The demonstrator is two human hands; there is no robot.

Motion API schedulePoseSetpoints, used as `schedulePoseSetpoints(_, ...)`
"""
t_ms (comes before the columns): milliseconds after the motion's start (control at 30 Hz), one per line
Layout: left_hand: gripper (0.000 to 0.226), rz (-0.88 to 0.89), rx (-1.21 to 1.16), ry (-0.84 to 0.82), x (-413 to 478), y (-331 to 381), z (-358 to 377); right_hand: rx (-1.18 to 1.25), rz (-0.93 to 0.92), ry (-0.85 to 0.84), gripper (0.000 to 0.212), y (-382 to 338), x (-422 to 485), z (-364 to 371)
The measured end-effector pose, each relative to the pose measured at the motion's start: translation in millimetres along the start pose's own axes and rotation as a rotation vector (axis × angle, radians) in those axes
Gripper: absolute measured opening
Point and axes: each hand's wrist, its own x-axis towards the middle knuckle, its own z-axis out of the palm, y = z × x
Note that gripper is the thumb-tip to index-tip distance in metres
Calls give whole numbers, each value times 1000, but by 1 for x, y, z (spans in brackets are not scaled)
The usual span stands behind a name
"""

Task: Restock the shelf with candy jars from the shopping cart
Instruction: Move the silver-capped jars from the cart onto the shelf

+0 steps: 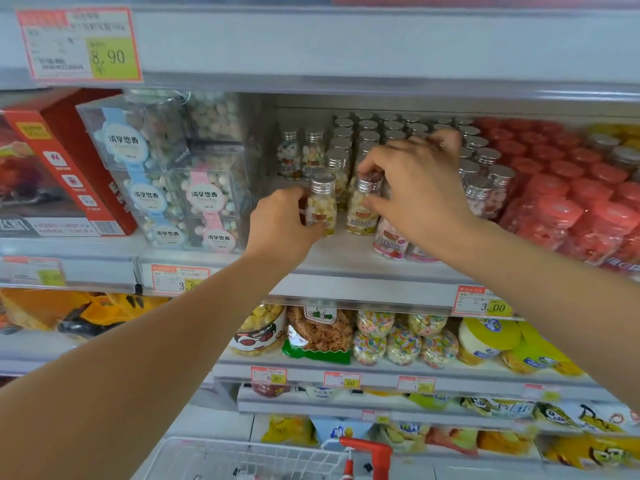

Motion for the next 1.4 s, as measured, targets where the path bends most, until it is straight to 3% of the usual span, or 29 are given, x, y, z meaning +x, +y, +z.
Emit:
schedulePoseSetpoints(167,21,23,-39,10,11,6,11,18,37,-2,32,0,2,1)
schedulePoseSetpoints(600,30,14,20,49,4,6,15,125,-3,-5,37,2,-8,-1)
schedulePoseSetpoints(700,44,72,26,150,-17,10,15,191,-78,84,33,-5,-17,-3)
schedulePoseSetpoints(833,37,221,-118,316,-59,0,12,356,-239,231,16,-25,-42,-2)
schedulePoseSetpoints(1000,28,225,-93,428,-120,-45,9,557,-363,139,10,-62,-85,20)
schedulePoseSetpoints(1100,22,125,-19,415,-164,-92,15,674,-431,21,17,-94,-116,41)
schedulePoseSetpoints(1267,22,-210,147,266,-252,-189,38,811,-534,-249,19,-159,-170,91)
schedulePoseSetpoints(1400,43,-499,354,86,-325,-250,60,846,-573,-495,24,-206,-206,140)
